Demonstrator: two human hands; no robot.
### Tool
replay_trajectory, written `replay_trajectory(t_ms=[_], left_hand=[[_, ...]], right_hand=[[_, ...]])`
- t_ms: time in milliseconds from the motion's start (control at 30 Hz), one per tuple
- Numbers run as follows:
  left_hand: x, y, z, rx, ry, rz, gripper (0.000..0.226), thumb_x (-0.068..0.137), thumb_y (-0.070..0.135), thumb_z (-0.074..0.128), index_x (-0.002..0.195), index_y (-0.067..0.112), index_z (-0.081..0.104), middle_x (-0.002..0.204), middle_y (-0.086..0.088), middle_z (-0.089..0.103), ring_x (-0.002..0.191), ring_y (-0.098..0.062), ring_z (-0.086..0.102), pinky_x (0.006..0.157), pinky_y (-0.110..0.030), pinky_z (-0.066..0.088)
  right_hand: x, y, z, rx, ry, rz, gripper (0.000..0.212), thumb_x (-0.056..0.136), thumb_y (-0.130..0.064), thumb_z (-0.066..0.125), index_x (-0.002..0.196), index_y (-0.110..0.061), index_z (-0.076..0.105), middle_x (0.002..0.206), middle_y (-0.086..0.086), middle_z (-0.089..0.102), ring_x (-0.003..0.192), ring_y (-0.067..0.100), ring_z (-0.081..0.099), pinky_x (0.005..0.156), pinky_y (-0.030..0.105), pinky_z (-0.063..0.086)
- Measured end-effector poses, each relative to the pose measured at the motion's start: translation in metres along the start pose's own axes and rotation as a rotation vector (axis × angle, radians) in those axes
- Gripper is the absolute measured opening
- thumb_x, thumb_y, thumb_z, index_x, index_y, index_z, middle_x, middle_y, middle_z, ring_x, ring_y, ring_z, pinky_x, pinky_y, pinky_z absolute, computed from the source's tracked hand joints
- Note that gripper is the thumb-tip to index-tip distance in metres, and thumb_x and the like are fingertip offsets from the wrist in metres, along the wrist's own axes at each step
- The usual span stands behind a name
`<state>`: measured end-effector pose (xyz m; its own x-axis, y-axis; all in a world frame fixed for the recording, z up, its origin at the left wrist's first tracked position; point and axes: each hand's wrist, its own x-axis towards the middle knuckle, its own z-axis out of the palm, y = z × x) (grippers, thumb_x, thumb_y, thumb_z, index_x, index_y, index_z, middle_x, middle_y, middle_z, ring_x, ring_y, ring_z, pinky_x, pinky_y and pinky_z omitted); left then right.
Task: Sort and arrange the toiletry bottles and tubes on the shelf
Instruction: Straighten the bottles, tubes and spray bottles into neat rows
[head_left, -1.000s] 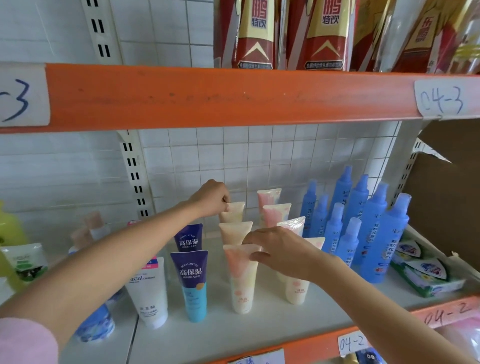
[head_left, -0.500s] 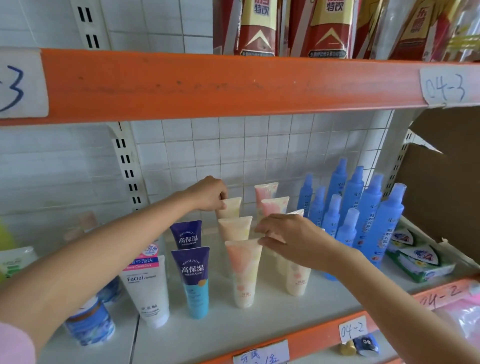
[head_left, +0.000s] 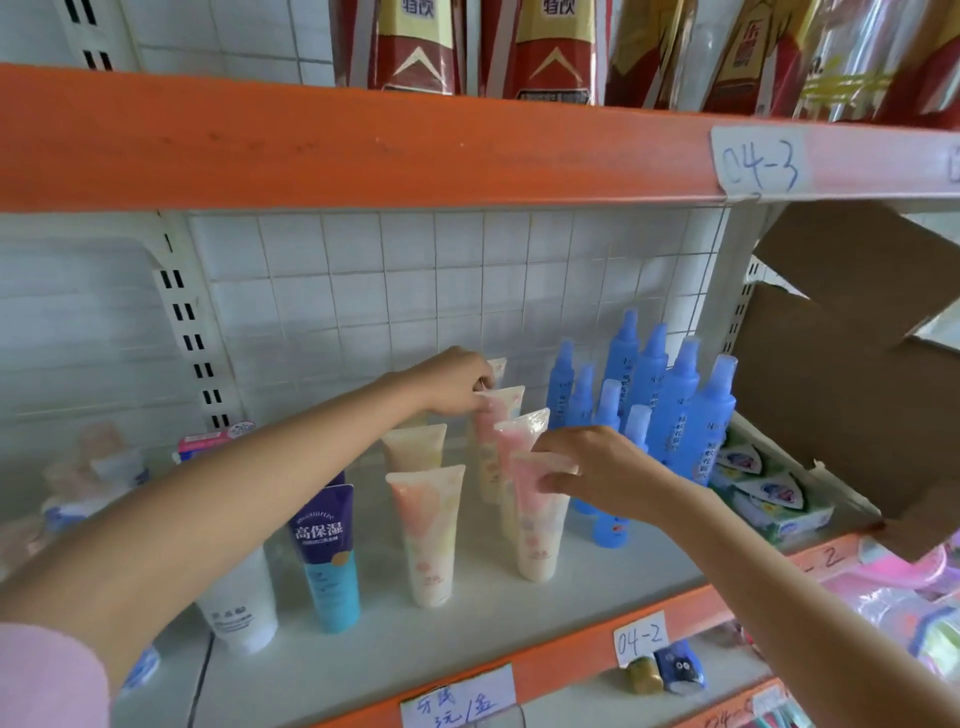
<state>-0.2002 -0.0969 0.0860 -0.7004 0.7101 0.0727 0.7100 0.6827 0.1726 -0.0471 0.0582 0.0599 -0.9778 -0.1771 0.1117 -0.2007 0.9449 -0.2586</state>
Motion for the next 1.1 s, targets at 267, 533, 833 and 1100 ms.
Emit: replay_trajectory(t_ms=[267, 533, 833, 1100], left_hand=[[0.004, 0.017, 0.003, 0.038, 0.06, -0.101, 0.013, 0.069, -0.001, 0.054, 0.064, 0.004, 0.065, 0.062, -0.012, 0.047, 0.059, -0.019, 0.039, 0.057, -0.03, 0.033], [0.009, 0.02, 0.002, -0.039, 0.122, -0.21, 0.013, 0.07, -0.005, 0.056, 0.066, 0.001, 0.068, 0.064, -0.009, 0.064, 0.059, -0.015, 0.055, 0.061, -0.027, 0.045], [0.017, 0.009, -0.007, -0.161, 0.175, -0.268, 0.018, 0.085, 0.015, 0.058, 0.074, 0.005, 0.069, 0.073, -0.004, 0.064, 0.071, -0.016, 0.06, 0.067, -0.025, 0.045], [0.047, -0.002, 0.005, -0.043, 0.105, -0.365, 0.032, 0.088, 0.017, 0.06, 0.116, 0.002, 0.061, 0.121, -0.013, 0.061, 0.112, -0.027, 0.056, 0.096, -0.034, 0.044]], right_hand=[[0.028, 0.013, -0.018, 0.102, 0.146, -0.083, 0.018, 0.089, -0.032, 0.058, 0.094, -0.018, 0.066, 0.094, -0.001, 0.064, 0.09, 0.017, 0.06, 0.085, 0.036, 0.049], [0.066, 0.019, -0.017, -0.053, -0.068, -0.043, 0.029, 0.087, -0.032, 0.06, 0.108, -0.013, 0.066, 0.103, 0.008, 0.065, 0.098, 0.019, 0.054, 0.084, 0.031, 0.044], [0.066, 0.023, -0.022, -0.025, -0.091, -0.126, 0.03, 0.089, -0.033, 0.057, 0.105, -0.011, 0.068, 0.095, 0.005, 0.065, 0.095, 0.017, 0.051, 0.083, 0.027, 0.041], [0.068, 0.023, -0.022, -0.02, -0.125, -0.14, 0.03, 0.089, -0.036, 0.056, 0.108, -0.016, 0.066, 0.107, 0.007, 0.064, 0.103, 0.022, 0.056, 0.088, 0.036, 0.048]])
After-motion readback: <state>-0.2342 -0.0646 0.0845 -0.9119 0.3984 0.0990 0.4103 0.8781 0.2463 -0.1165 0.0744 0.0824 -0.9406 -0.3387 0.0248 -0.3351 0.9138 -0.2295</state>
